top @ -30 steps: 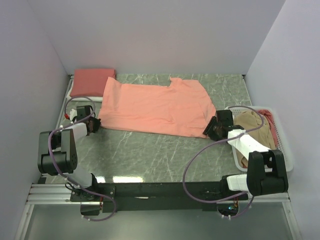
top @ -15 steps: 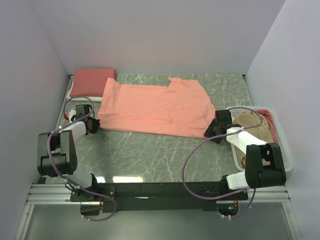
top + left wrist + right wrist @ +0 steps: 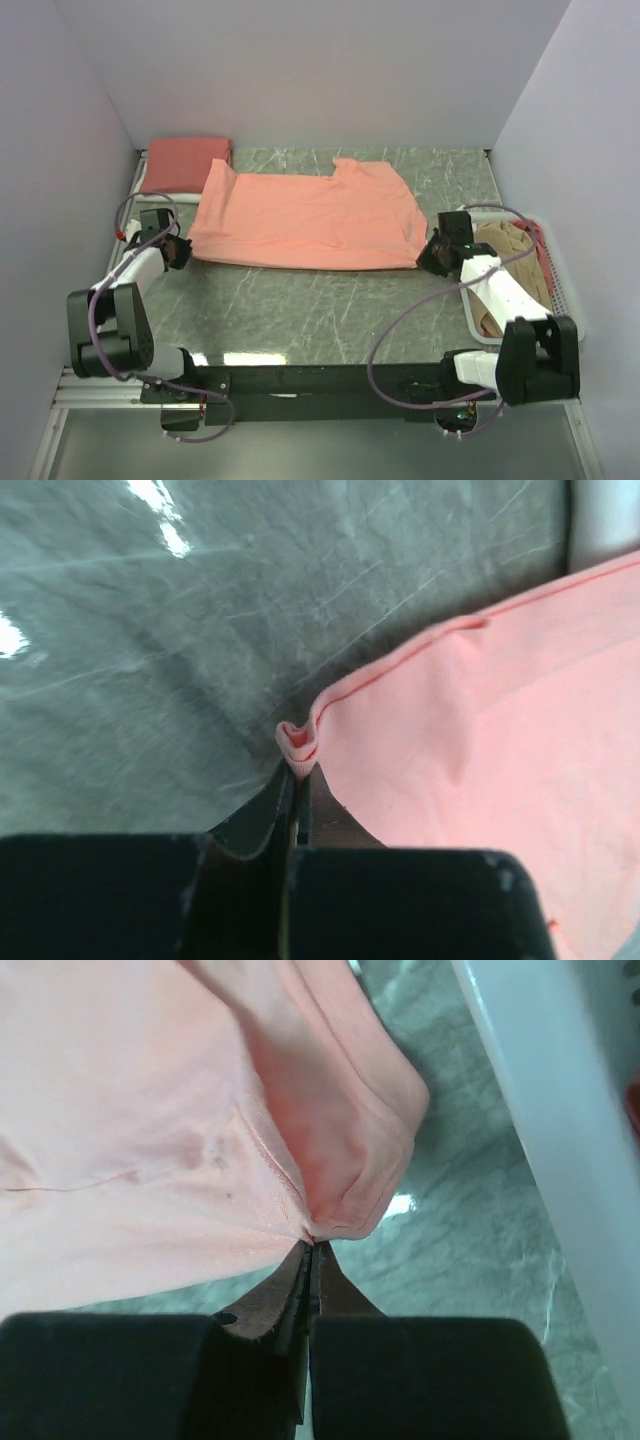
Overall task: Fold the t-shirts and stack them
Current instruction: Fold the tshirt
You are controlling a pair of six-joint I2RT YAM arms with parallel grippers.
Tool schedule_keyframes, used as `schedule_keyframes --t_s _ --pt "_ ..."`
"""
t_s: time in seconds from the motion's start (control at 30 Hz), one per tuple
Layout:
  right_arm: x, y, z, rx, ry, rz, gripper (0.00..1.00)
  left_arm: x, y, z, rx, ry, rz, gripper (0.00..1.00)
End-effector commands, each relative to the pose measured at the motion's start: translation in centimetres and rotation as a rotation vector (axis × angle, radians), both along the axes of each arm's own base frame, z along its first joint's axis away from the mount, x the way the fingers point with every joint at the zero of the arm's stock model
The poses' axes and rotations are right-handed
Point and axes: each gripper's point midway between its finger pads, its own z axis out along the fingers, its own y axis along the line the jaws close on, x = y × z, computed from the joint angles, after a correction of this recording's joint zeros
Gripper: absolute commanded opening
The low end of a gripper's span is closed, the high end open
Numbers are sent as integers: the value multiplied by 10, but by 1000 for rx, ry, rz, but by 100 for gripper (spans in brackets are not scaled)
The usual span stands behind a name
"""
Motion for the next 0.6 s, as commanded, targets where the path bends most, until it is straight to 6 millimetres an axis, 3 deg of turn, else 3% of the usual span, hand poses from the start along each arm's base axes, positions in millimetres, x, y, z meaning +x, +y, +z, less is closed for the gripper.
schedule_keyframes --t_s 0.0,0.17,0.2,0.3,0.57 --pt "-4 -2 45 -6 -91 16 0 -27 20 9 60 33 55 1" --pt "-32 5 64 42 -139 37 0 -61 16 17 58 19 65 1" --pt "-37 6 65 50 -141 39 0 -73 13 11 51 46 61 1" --pt "-56 11 68 82 -149 58 0 -91 12 20 56 29 81 1" --pt "-97 21 76 181 -179 45 0 -113 2 35 18 -14 111 1"
